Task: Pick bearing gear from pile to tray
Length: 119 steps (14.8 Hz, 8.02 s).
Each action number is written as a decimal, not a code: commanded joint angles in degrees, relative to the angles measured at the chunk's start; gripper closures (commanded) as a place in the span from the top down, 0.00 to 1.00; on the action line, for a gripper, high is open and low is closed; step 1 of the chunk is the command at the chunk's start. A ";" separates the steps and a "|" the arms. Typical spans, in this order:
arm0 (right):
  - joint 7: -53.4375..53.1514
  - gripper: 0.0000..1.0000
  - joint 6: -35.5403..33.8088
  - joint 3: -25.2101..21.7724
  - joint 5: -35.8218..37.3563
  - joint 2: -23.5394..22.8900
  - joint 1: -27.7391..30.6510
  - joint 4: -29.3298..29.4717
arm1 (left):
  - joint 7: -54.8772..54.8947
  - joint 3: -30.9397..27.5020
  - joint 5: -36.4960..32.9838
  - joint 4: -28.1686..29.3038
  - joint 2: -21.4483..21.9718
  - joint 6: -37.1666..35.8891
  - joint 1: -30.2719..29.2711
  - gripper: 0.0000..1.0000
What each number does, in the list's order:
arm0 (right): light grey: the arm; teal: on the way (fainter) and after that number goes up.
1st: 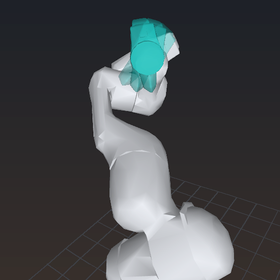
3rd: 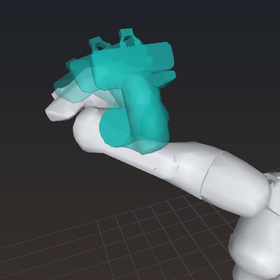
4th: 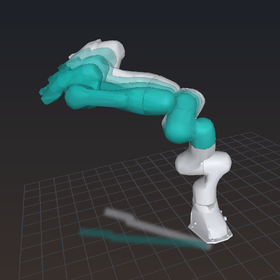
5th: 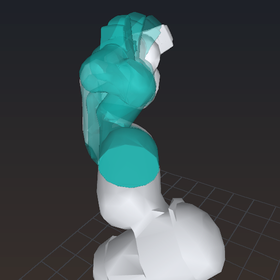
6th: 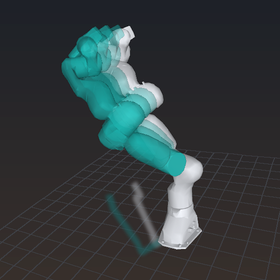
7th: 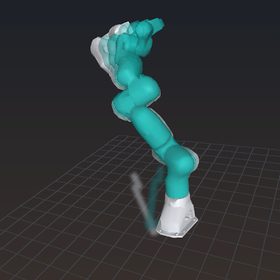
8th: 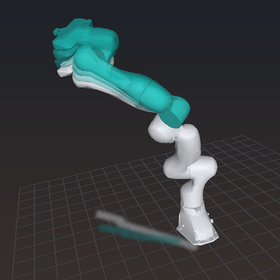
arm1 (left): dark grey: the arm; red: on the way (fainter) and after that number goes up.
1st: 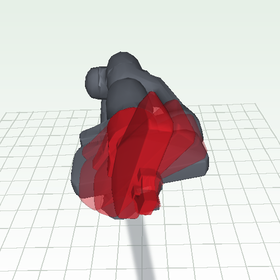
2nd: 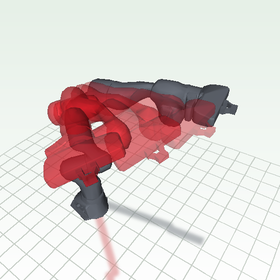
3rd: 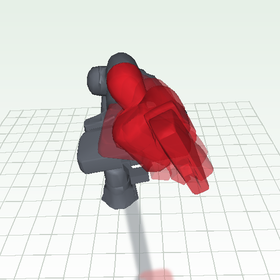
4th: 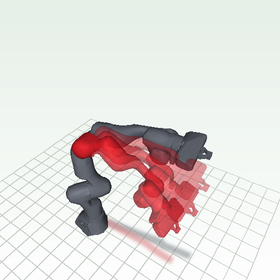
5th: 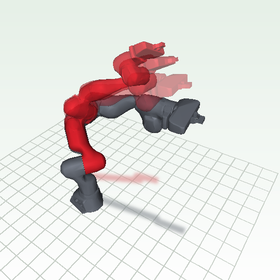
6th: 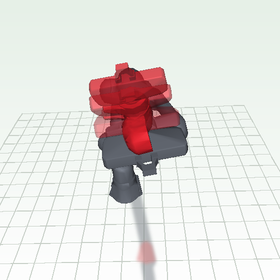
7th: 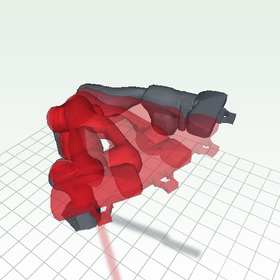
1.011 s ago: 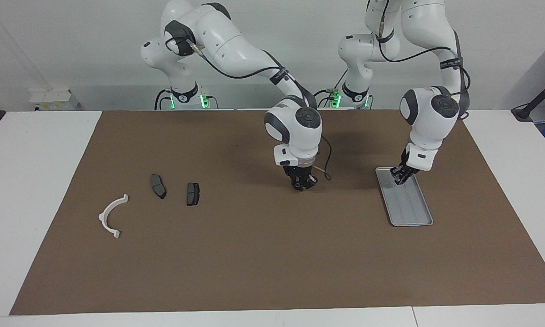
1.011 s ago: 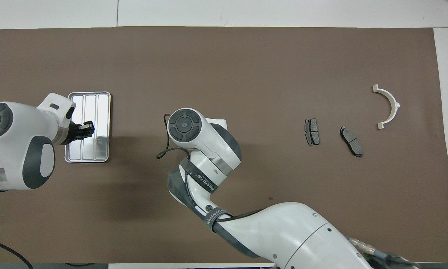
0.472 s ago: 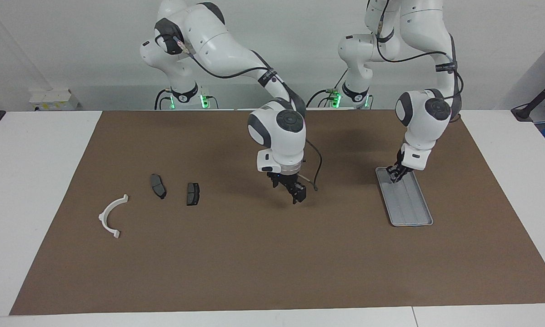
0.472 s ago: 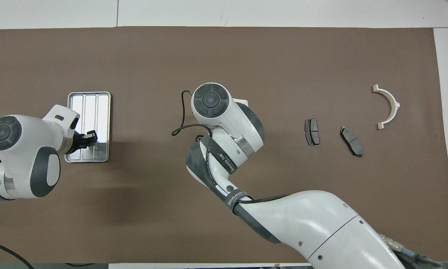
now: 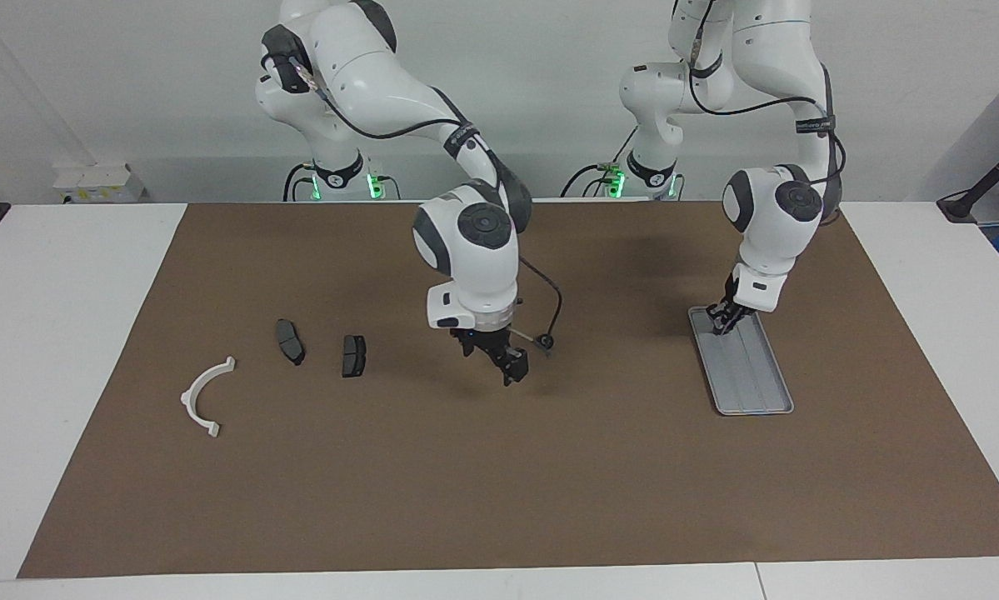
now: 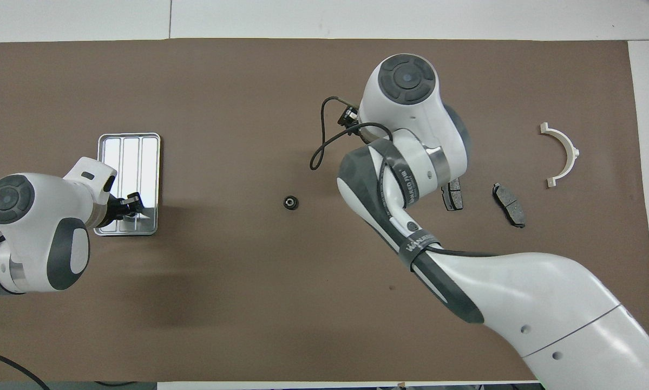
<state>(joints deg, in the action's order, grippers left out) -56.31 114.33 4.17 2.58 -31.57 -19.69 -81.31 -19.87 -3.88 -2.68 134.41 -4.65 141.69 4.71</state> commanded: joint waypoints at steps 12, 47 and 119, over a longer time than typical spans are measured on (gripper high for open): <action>51.39 1.00 -19.47 0.31 -3.20 35.50 19.25 -18.10 | -21.16 0.10 -0.66 -16.20 -2.99 -10.64 16.54 1.00; 51.39 1.00 -28.90 0.84 -2.58 39.92 21.80 -14.67 | -39.01 0.10 -0.31 -19.80 -16.44 -3.08 35.19 0.70; 50.86 1.00 -28.28 0.31 -3.37 40.10 22.24 -14.49 | 8.79 -0.16 -2.43 -41.69 1.46 -34.01 -8.05 1.00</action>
<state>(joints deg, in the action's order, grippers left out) -5.98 85.27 4.18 0.59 7.86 1.85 -95.53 -13.55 -4.69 -5.88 94.28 -7.03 112.12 -1.47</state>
